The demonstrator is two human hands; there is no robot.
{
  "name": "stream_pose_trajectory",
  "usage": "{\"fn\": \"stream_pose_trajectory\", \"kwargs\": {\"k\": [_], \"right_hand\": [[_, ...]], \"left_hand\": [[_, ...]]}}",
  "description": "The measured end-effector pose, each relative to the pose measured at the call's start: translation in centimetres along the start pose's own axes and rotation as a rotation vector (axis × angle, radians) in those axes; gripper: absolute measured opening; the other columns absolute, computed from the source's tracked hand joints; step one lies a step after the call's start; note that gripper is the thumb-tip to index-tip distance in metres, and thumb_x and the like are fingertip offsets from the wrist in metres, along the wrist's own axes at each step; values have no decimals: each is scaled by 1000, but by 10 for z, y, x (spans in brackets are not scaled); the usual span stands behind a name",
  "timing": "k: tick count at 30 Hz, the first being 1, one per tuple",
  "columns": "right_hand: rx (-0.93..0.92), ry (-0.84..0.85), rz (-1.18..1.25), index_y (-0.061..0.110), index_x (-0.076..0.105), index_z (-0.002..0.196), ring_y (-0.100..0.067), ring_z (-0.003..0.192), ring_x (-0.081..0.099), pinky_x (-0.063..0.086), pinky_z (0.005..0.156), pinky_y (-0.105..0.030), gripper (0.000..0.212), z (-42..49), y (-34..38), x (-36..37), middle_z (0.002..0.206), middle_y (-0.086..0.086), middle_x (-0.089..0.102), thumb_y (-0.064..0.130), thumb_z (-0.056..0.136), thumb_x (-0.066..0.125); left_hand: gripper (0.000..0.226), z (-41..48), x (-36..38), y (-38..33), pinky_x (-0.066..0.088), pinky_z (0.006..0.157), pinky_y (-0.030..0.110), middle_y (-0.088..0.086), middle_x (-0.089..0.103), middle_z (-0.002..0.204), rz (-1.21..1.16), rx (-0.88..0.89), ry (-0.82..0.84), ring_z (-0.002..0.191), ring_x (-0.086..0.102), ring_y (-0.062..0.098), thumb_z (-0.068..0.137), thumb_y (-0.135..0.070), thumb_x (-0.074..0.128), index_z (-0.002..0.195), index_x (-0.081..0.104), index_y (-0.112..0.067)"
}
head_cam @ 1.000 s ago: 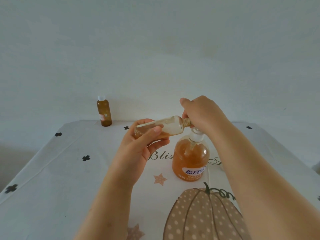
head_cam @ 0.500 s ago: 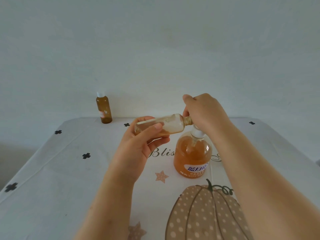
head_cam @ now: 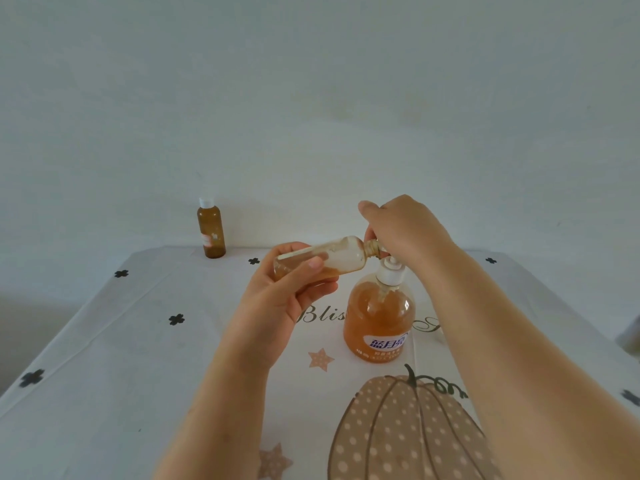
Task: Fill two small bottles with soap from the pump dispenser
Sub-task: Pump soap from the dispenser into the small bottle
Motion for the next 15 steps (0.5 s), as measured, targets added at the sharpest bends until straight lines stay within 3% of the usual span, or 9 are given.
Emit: {"fn": "stream_pose_trajectory", "kwargs": {"k": [8,11,15], "right_hand": [[-20,13,-44,8,73,95,-23,66,61,51,71,-34,52,3,-2,4,84,-11,77,45,100,37],[-33,2,-29,7,73,93,-24,68,62,52,73,-36,52,4,-3,4,79,-11,75,44,101,36],[-48,-43,-44,7,71,90,-26,72,65,51,73,-37,53,7,-4,5,78,-9,72,42,102,33]], "left_hand": [[40,-1,2,-1,58,78,31,19,70,111,19,0,-5,94,71,30,79,-14,71,115,56,-4],[40,0,2,0,58,78,32,17,71,108,10,-4,-5,92,71,29,79,-14,71,114,56,-4],[51,1,0,1,57,78,32,18,70,108,8,-16,-6,93,71,29,79,-14,71,122,53,8]]}}
Point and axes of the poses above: each hand's wrist, its own z-axis towards the middle knuckle, its own x-axis out of the palm, y = z × x, the point moved 5 cm from there along z, towards the middle knuckle
